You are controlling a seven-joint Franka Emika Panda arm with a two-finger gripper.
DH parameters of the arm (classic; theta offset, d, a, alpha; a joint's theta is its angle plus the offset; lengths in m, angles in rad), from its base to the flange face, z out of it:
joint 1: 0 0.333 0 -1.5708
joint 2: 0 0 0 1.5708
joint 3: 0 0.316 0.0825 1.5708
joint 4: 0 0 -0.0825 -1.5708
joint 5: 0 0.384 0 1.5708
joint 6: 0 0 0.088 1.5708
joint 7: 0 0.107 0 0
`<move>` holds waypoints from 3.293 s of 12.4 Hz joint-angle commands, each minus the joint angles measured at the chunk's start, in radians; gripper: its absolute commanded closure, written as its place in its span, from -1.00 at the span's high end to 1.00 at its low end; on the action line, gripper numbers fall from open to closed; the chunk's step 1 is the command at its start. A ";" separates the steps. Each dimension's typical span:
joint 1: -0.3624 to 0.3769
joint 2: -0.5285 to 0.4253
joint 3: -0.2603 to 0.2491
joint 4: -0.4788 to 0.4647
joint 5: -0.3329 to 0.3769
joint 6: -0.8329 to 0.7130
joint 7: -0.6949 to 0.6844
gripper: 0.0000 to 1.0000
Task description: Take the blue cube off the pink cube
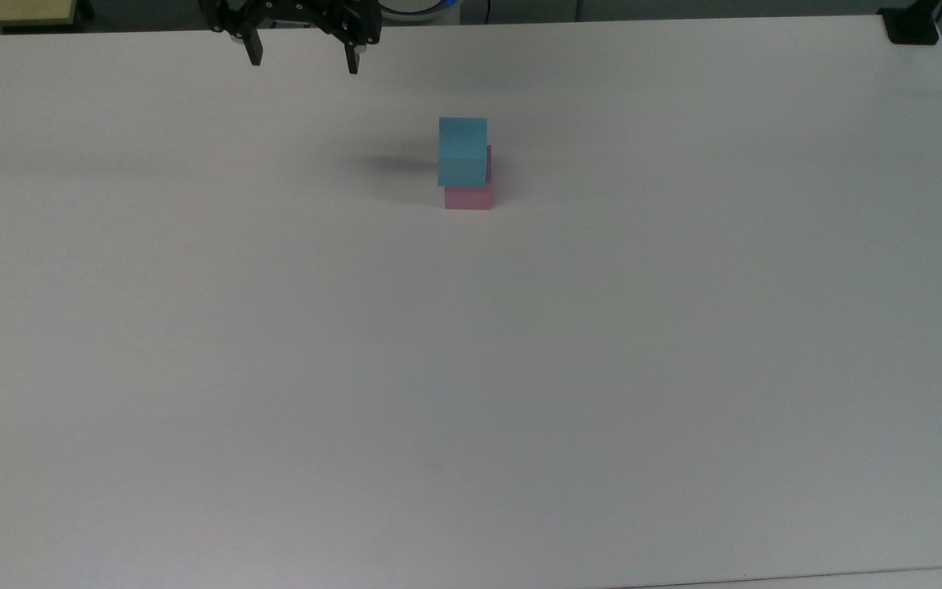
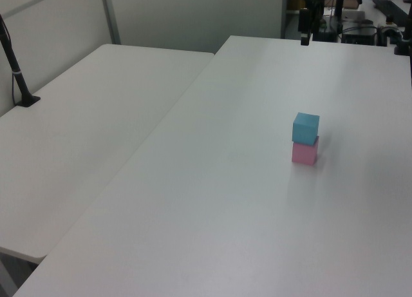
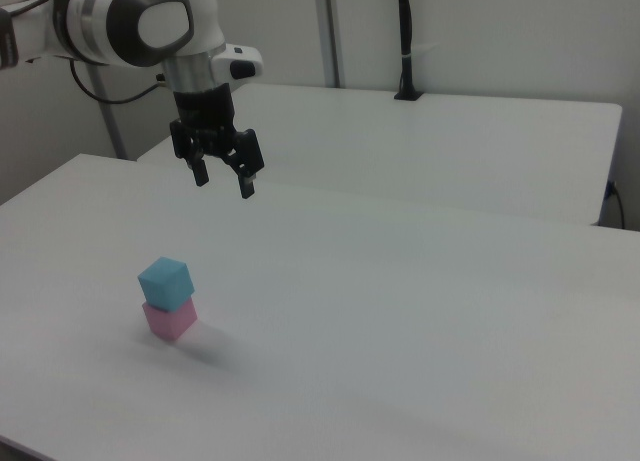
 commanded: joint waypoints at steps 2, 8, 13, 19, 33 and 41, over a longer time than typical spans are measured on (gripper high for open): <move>-0.006 0.005 0.006 0.022 0.018 -0.032 -0.010 1.00; -0.006 0.003 0.006 0.020 0.018 -0.033 -0.010 1.00; 0.026 0.005 0.006 0.010 0.018 -0.033 -0.007 1.00; 0.183 0.026 0.009 -0.075 0.021 -0.027 0.037 1.00; 0.256 0.120 0.075 -0.270 -0.063 0.160 0.211 1.00; 0.241 0.101 0.087 -0.243 -0.088 0.122 0.200 1.00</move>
